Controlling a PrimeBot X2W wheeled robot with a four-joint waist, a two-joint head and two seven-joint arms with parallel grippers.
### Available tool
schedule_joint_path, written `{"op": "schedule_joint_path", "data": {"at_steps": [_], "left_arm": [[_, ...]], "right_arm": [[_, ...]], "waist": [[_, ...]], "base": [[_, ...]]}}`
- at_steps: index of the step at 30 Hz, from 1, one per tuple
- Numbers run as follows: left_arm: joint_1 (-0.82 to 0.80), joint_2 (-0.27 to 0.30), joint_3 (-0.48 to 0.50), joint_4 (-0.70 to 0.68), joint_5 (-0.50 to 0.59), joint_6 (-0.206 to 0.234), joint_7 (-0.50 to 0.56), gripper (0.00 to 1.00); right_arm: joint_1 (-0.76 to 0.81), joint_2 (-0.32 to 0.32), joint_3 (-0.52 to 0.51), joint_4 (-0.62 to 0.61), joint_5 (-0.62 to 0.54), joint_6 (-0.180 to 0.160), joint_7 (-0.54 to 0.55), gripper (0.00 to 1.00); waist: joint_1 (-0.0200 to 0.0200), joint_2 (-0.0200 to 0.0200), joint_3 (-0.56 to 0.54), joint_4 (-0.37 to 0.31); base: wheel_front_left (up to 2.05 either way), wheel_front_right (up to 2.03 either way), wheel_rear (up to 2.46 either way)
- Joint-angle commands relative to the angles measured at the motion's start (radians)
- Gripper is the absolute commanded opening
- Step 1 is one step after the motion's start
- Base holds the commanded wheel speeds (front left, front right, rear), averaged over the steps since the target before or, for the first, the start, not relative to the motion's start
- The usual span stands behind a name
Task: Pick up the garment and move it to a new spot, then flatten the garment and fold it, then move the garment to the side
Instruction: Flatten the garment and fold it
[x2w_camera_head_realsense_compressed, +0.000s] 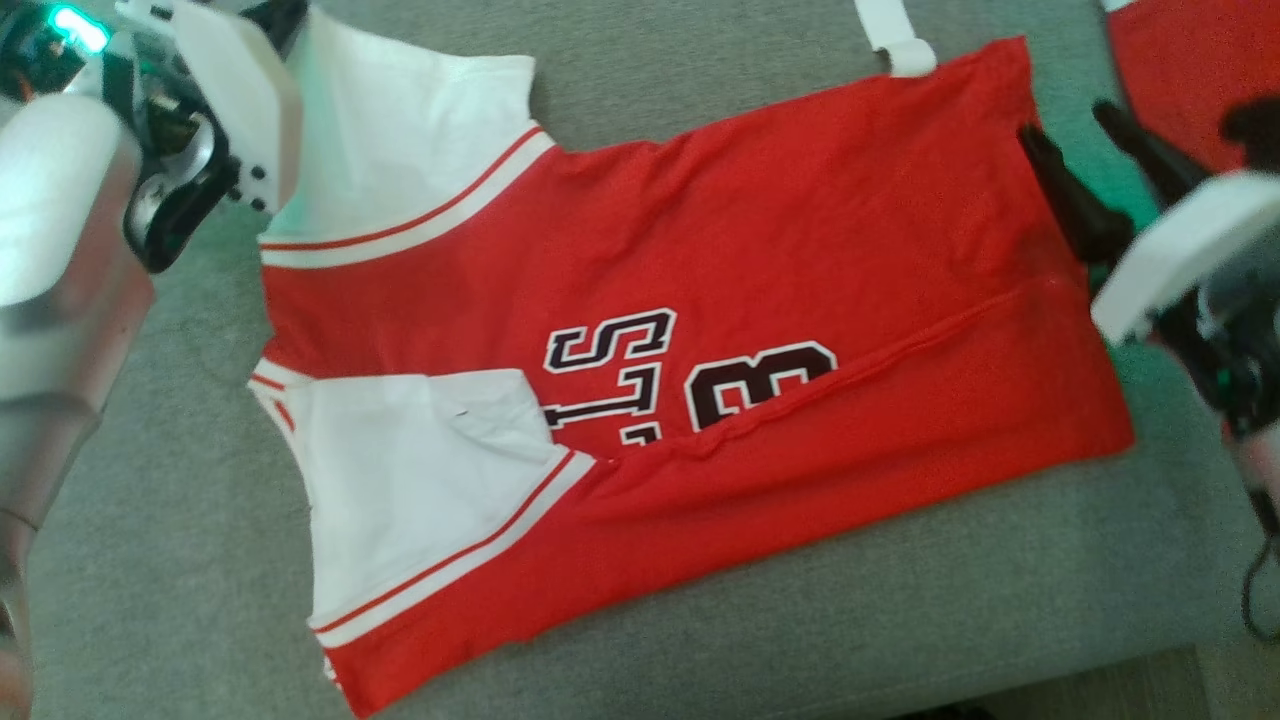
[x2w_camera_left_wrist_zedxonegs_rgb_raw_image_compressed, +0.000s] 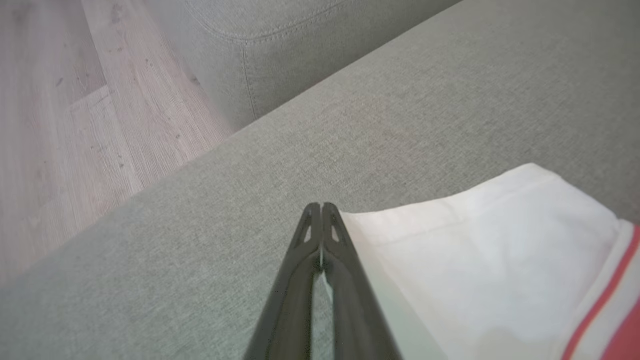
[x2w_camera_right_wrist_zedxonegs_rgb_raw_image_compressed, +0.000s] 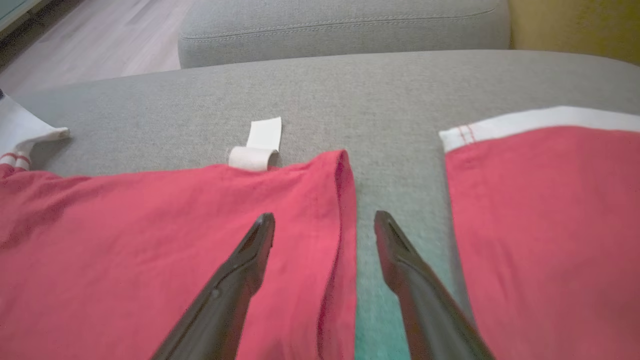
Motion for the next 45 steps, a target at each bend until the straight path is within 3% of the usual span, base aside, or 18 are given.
{"op": "schedule_joint_path", "data": {"at_steps": [1,11,12,14,16,17,23,33,38,45], "left_arm": [[-0.063,0.038,0.020,-0.033,-0.010,0.002,-0.015,0.00],[-0.124,0.050,-0.063,-0.075,-0.056,0.002,-0.055,0.00],[-0.128,0.052,-0.069,-0.074,-0.060,0.002,-0.059,0.00],[-0.134,0.055,-0.079,-0.072,-0.067,0.002,-0.067,0.00],[-0.140,0.055,-0.088,-0.068,-0.074,0.002,-0.075,0.00],[-0.142,0.054,-0.092,-0.065,-0.077,0.002,-0.079,0.00],[-0.165,0.062,-0.116,-0.048,-0.064,0.002,-0.147,0.00],[-0.229,0.038,-0.089,-0.001,-0.010,0.010,-0.408,0.00],[-0.172,0.032,-0.107,-0.017,-0.031,0.007,-0.441,0.00],[-0.009,0.082,-0.124,-0.108,-0.055,0.025,-0.500,0.00]], "right_arm": [[-0.035,-0.015,0.024,0.005,0.019,-0.001,0.017,1.00],[-0.266,0.018,0.153,0.274,0.051,-0.001,0.029,1.00],[-0.279,0.021,0.164,0.289,0.056,-0.001,0.022,0.92],[-0.300,0.024,0.187,0.314,0.068,-0.001,0.010,0.56],[-0.317,0.020,0.209,0.334,0.078,-0.001,-0.006,0.30],[-0.325,0.018,0.219,0.343,0.083,-0.001,-0.016,0.02],[-0.383,0.003,0.250,0.383,0.099,-0.001,-0.100,0.00],[-0.457,-0.039,0.233,0.438,0.160,-0.001,-0.213,0.00],[-0.396,-0.067,0.256,0.438,0.209,-0.001,-0.224,0.00],[-0.285,-0.097,0.266,0.431,0.270,-0.001,-0.256,0.00]], "waist": [[0.0000,0.0000,0.002,0.014],[0.0000,0.0000,0.025,0.067],[0.0000,0.0000,0.026,0.069],[0.0000,0.0000,0.027,0.073],[0.0000,0.0000,0.027,0.077],[0.0000,0.0000,0.027,0.079],[0.0000,0.0000,0.025,0.085],[0.0000,0.0000,-0.003,0.117],[0.0000,0.0000,-0.041,0.141],[0.0000,0.0000,-0.119,0.177]], "base": [[0.00,0.00,0.00],[0.00,0.00,0.00],[0.00,0.00,0.00],[0.00,0.00,0.00],[0.00,0.00,0.00],[0.00,0.00,0.00],[0.00,0.00,0.00],[0.00,0.00,0.00],[0.00,0.00,0.00],[0.00,0.00,0.00]]}}
